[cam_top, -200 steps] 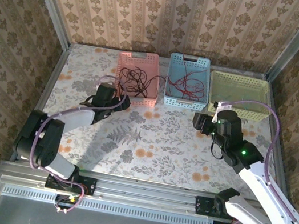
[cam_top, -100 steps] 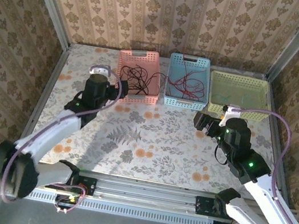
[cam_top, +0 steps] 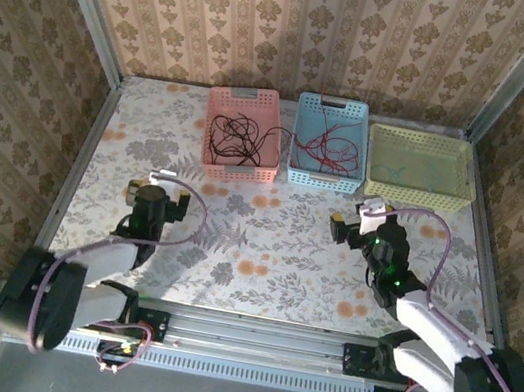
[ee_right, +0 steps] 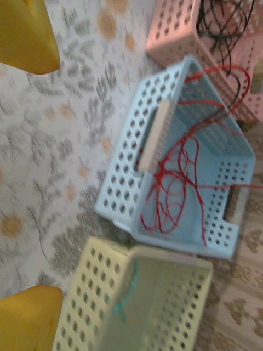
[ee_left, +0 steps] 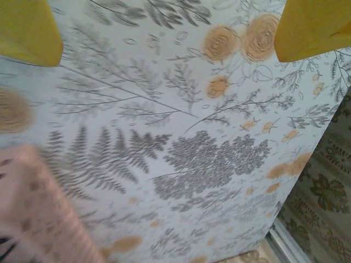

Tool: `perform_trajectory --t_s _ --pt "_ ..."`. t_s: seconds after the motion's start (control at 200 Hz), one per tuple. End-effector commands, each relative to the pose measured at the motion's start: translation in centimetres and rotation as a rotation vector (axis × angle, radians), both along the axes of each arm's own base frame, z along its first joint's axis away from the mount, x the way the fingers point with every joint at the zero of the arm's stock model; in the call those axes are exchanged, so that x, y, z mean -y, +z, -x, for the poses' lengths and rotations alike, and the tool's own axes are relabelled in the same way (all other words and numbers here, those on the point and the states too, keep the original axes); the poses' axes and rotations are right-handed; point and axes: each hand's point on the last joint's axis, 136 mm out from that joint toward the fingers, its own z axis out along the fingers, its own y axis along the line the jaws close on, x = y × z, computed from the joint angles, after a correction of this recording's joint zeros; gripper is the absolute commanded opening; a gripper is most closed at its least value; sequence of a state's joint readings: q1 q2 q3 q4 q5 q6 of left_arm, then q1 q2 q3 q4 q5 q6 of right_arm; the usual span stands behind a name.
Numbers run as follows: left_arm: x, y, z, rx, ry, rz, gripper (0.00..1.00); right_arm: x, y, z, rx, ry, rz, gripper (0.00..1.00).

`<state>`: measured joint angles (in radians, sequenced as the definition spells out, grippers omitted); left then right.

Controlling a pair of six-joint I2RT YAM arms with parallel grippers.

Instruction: Untangle the cables

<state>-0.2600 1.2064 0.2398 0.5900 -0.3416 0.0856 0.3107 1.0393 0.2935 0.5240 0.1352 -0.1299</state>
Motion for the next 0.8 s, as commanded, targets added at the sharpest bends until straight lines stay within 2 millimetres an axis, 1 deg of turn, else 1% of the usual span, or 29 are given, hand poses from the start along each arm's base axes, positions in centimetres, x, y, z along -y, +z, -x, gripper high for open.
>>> perform_trajectory --t_s 0.0,0.03,0.085,0.13,0.16,0.19,0.215,0.26,0.305,0.315,0.33,0.385,0.415,0.44,0.46,0.49,0.535,0.575,0.63,0.645,0.66,0.8 --pt "0.5 4.5 -4.2 0.217 -0.057 -0.003 1.00 1.3 2.4 -2.0 0.136 -0.004 0.032 1.00" --pt "0.5 4.1 -4.4 0.210 -0.050 -0.023 1.00 2.1 2.2 -2.4 0.138 -0.032 0.015 1.00" --pt "-0.6 3.7 -4.8 0.217 -0.015 -0.001 1.00 3.1 1.3 -2.9 0.123 -0.061 0.002 1.00" --pt "-1.3 2.9 -5.1 0.212 -0.003 0.033 1.00 4.2 0.7 -3.3 0.104 -0.104 -0.042 1.00" --pt "-2.0 2.5 -5.4 0.211 0.007 0.063 1.00 4.5 0.1 -3.5 0.092 -0.107 -0.066 1.00" --pt "-2.5 1.6 -5.6 0.187 0.022 0.091 1.00 4.5 -0.2 -3.6 0.089 -0.096 -0.080 1.00" --pt "-3.0 1.8 -6.1 0.202 0.030 0.098 1.00 4.5 -0.6 -3.7 0.082 -0.091 -0.086 1.00" --pt "-3.7 1.1 -6.2 0.149 0.074 0.118 1.00 4.6 -1.7 -4.0 0.050 -0.091 -0.096 1.00" --pt "-4.1 1.0 -6.7 0.129 0.090 0.134 1.00 4.6 -1.9 -4.2 0.069 -0.086 -0.094 1.00" --pt "-4.2 0.9 -6.8 0.126 0.087 0.131 1.00 4.7 -1.9 -4.2 0.074 -0.089 -0.094 1.00" --pt "-4.1 1.0 -6.9 0.134 0.082 0.128 1.00 4.8 -2.5 -4.3 0.064 -0.099 -0.094 1.00" --pt "-4.2 0.9 -6.7 0.121 0.088 0.139 1.00 5.7 -2.9 -4.5 0.057 -0.148 -0.104 1.00" --pt "-4.2 1.0 -6.7 0.130 0.088 0.137 1.00 6.0 -3.1 -5.0 0.047 -0.163 -0.111 1.00" --pt "-4.2 1.1 -6.8 0.136 0.086 0.133 1.00 6.2 -3.5 -5.4 0.031 -0.173 -0.112 1.00" --pt "-4.2 1.0 -6.7 0.132 0.086 0.135 1.00 6.2 -4.4 -5.7 0.006 -0.175 -0.110 1.00" --pt "-4.2 0.9 -6.7 0.126 0.087 0.137 1.00 6.5 -4.1 -6.4 0.024 -0.185 -0.123 1.00" --pt "-4.1 1.0 -6.7 0.132 0.085 0.134 1.00 7.4 -4.2 -6.6 -0.021 -0.233 -0.135 1.00" --pt "-4.2 1.0 -6.7 0.132 0.086 0.135 1.00 7.9 -4.9 -6.9 -0.070 -0.251 -0.148 1.00" --pt "-4.1 1.0 -6.7 0.131 0.085 0.135 1.00 8.4 -4.5 -7.1 -0.051 -0.262 -0.175 1.00" --pt "-4.2 1.0 -6.7 0.131 0.086 0.135 1.00 8.6 -4.7 -7.0 -0.065 -0.272 -0.173 1.00" --pt "-4.1 1.1 -6.7 0.132 0.085 0.135 1.00 8.6 -4.9 -7.0 -0.074 -0.275 -0.170 1.00" --pt "-4.2 1.0 -6.7 0.131 0.086 0.135 1.00 8.6 -4.7 -7.0 -0.062 -0.274 -0.169 1.00"
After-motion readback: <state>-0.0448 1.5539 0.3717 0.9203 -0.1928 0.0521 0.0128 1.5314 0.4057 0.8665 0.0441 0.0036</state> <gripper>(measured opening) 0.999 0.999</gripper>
